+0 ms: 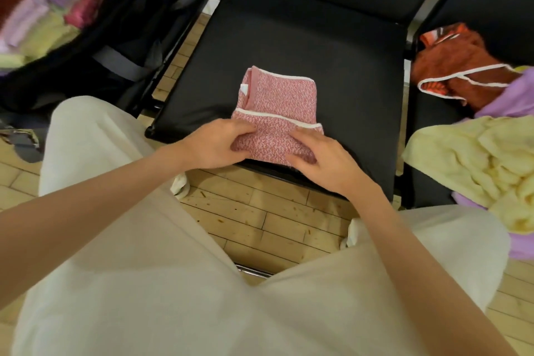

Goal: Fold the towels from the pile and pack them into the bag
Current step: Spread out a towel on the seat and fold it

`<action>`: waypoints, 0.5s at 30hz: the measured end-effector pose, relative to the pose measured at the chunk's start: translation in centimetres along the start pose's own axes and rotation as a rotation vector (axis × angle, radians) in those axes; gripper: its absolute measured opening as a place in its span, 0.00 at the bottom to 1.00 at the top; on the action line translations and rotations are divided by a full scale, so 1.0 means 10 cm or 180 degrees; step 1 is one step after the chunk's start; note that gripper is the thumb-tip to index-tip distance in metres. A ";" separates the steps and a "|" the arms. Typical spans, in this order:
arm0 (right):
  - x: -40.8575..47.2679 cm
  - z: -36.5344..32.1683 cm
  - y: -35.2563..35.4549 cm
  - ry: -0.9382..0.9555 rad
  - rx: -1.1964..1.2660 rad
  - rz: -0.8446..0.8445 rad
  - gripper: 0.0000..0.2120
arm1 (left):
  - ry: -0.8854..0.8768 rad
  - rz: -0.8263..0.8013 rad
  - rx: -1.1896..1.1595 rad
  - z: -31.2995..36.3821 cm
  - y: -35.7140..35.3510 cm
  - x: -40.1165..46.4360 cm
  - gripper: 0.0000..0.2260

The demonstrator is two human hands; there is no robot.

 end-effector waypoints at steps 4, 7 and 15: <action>0.01 0.01 0.00 -0.0126 -0.0309 -0.0145 0.34 | 0.0036 -0.0177 0.0131 -0.03 0.03 0.03 0.27; 0.05 0.04 0.00 -0.0263 -0.0481 -0.0269 0.37 | -0.0083 -0.0104 0.0537 0.02 0.03 0.07 0.25; 0.03 -0.06 0.14 -0.0367 -0.0695 -0.0018 0.18 | -0.0401 0.0459 0.0540 0.13 0.14 0.02 0.04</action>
Point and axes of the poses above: each hand's wrist, its own x-axis towards the middle knuckle, its own y-axis out of the back of the hand, z = x × y, the point moved 9 cm from there along x, towards the middle knuckle, and after that the axes turned 9 degrees about -z, right-handed, at the moved point
